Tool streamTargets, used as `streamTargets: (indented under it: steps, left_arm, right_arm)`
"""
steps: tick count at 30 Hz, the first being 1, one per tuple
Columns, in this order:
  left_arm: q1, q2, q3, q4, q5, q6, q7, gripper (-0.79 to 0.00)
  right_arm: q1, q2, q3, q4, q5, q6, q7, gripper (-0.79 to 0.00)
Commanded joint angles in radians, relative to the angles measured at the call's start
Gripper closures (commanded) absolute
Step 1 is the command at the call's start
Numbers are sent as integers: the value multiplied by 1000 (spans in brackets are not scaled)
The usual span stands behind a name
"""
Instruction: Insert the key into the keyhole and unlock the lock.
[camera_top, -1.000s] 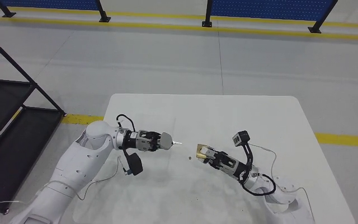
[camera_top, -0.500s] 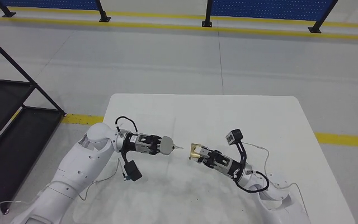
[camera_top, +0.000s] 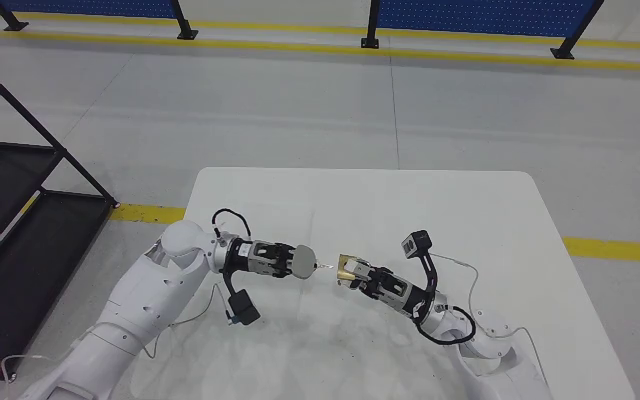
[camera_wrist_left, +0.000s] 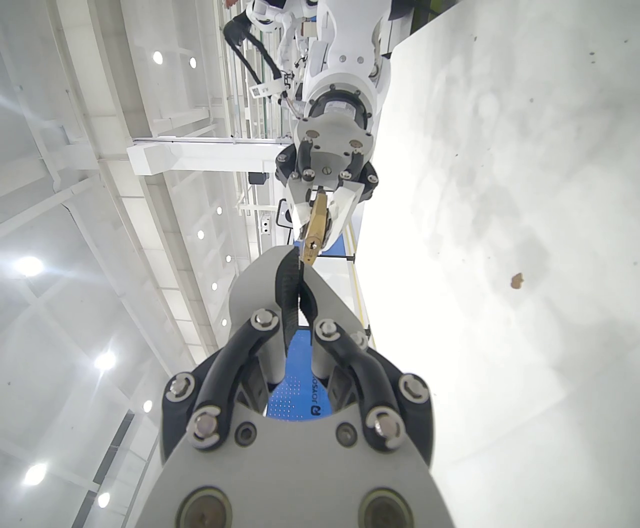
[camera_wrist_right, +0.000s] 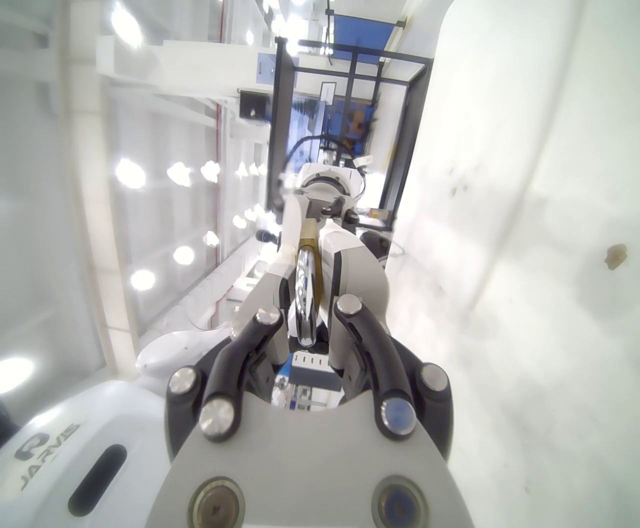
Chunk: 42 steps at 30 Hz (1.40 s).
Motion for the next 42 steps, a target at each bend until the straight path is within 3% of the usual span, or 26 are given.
streamTargets:
  steps: [1, 20, 31, 42]
  left_arm:
    - [0, 0, 1, -2, 4, 7, -3, 0]
    - [10, 1, 6, -14, 17, 12, -37, 0]
    - [10, 5, -10, 12, 39, 126, 5, 0]
    - [-1, 0, 10, 20, 35, 156, -10, 0]
  right_arm:
    - [0, 1, -2, 2, 13, -1, -1, 0]
    - [6, 4, -7, 8, 19, 5, 0, 0]
    - [6, 4, -7, 8, 19, 5, 0, 0]
    - [6, 4, -7, 8, 19, 5, 0, 0]
